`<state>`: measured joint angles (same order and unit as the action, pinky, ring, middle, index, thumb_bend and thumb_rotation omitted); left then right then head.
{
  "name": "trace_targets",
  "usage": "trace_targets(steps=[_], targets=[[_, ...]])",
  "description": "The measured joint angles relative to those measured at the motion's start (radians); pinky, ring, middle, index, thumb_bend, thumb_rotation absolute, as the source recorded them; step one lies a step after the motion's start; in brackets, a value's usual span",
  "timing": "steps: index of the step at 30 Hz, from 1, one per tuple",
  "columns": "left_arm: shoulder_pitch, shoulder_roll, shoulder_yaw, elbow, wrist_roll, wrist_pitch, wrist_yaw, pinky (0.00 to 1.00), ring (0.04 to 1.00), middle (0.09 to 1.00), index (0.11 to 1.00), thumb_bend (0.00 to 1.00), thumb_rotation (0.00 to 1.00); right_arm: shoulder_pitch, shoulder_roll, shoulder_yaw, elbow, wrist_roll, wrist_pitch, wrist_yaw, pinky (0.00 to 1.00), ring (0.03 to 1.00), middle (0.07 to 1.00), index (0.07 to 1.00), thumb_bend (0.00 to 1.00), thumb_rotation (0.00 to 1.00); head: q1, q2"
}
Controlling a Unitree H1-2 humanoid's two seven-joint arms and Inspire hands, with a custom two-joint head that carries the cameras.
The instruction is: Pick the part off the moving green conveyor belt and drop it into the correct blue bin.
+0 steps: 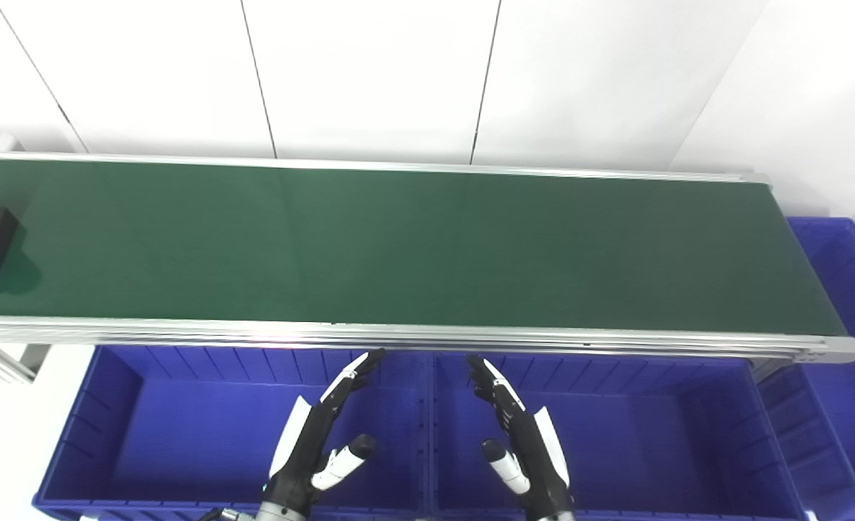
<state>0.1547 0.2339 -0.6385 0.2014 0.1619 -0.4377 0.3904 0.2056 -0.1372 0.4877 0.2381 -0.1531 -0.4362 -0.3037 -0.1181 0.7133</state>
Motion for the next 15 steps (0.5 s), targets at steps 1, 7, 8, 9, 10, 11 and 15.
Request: trace_targets(steps=[1,7,8,9,10,11,15], targets=[[0.0,0.0,0.0,0.0,0.001,0.0,0.002,0.88,0.903,0.914,0.882,0.77,1.0,0.0,0.0,0.0,0.0,0.0,0.0,0.0,0.88,0.914,0.927,0.91,0.9,1.0,0.0,0.0],[-0.004,0.001,-0.003,0.001,0.001,0.0,0.004,0.88,0.905,0.915,0.881,0.77,1.0,0.0,0.0,0.0,0.001,-0.002,0.0,0.0,0.87,0.913,0.926,0.908,0.9,1.0,0.0,-0.002],[-0.004,0.001,-0.003,0.001,0.001,0.0,0.004,0.88,0.905,0.914,0.881,0.77,1.0,0.0,0.0,0.0,0.001,-0.001,0.0,0.0,0.88,0.914,0.927,0.908,0.9,1.0,0.0,-0.002],[-0.004,0.001,-0.003,0.001,0.001,0.0,0.004,0.87,0.904,0.914,0.88,0.77,1.0,0.0,0.0,0.0,0.001,0.0,0.0,0.0,0.88,0.915,0.927,0.908,0.9,1.0,0.0,-0.002],[-0.005,0.001,-0.004,0.001,0.001,0.0,0.004,0.87,0.904,0.913,0.88,0.76,1.0,-0.001,0.0,0.0,0.002,0.001,0.0,0.0,0.88,0.915,0.927,0.908,0.9,0.99,0.0,-0.002],[-0.005,0.001,-0.005,0.001,0.001,0.0,0.004,0.87,0.904,0.913,0.881,0.77,1.0,-0.001,0.0,0.0,0.002,0.002,0.0,0.0,0.88,0.914,0.926,0.907,0.9,0.99,0.0,-0.002],[-0.006,0.001,-0.007,0.003,0.001,0.0,0.004,0.88,0.911,0.918,0.886,0.77,1.0,-0.001,0.0,0.0,0.002,0.002,0.0,0.0,0.88,0.914,0.926,0.907,0.9,0.99,0.002,-0.002]])
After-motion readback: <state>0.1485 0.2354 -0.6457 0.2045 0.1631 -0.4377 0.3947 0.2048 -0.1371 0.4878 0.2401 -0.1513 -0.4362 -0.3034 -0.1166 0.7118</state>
